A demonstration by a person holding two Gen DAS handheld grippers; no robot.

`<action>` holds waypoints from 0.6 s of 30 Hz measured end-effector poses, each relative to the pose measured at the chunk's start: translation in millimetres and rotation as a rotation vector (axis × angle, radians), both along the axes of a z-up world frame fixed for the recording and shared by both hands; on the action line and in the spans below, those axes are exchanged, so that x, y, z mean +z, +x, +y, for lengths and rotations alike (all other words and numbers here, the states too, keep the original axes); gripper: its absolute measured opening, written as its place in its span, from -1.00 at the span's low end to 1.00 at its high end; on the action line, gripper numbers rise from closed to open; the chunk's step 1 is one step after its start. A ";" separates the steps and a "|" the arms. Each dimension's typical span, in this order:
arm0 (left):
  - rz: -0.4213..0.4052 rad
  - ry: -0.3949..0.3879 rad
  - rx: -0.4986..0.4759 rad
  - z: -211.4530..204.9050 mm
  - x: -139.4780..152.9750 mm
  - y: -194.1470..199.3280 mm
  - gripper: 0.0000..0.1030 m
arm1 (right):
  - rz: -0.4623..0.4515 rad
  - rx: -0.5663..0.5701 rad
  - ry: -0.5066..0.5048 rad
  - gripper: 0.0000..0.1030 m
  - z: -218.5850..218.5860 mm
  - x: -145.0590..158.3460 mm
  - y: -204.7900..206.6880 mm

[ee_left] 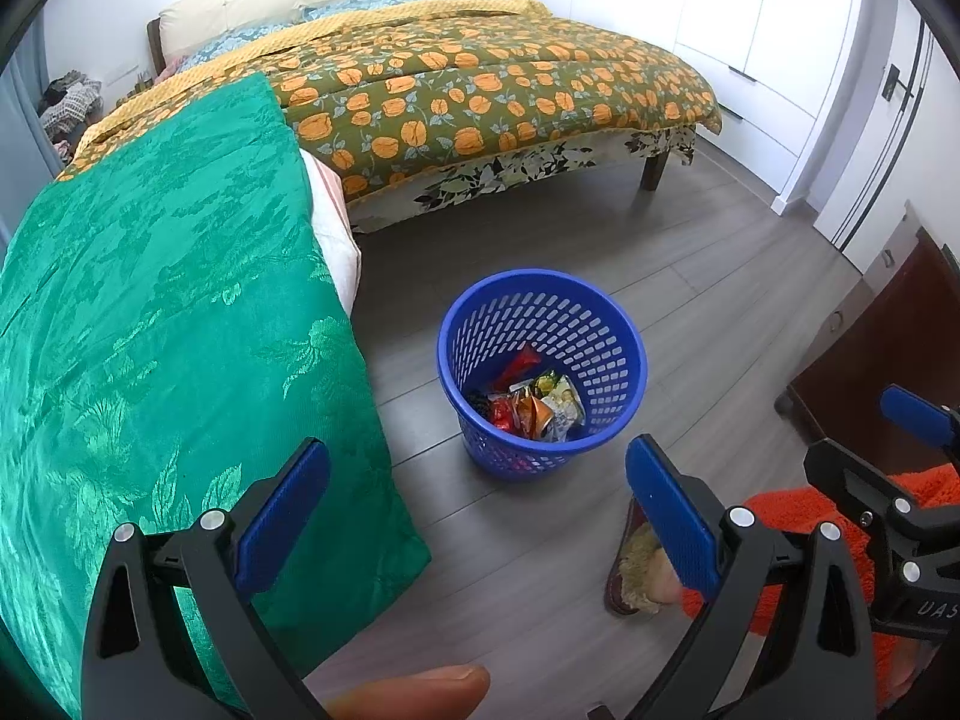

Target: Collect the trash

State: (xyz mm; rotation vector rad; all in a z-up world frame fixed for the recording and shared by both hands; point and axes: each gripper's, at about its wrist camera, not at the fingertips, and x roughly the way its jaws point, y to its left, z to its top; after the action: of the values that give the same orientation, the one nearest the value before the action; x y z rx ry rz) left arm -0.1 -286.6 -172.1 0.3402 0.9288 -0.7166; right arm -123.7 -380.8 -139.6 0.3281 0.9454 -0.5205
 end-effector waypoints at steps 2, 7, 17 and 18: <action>-0.001 0.003 0.000 0.4 -0.2 0.3 0.89 | 0.001 0.000 -0.001 0.91 0.0 -0.1 0.2; -0.003 0.007 0.000 0.3 -0.8 0.1 0.89 | 0.003 -0.002 0.001 0.91 -0.2 -1.0 0.0; -0.002 -0.026 -0.006 4.6 1.3 -0.6 0.90 | 0.005 -0.007 0.003 0.91 -1.3 -2.8 -1.6; -0.005 -0.027 -0.007 4.9 2.3 -0.9 0.89 | 0.005 -0.009 0.003 0.91 -0.4 -2.9 -1.9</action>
State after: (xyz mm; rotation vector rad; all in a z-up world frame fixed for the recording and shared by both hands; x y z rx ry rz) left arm -0.9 -281.7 -169.9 0.3216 0.9129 -0.7336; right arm -125.6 -381.2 -142.4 0.3342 0.9504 -0.5283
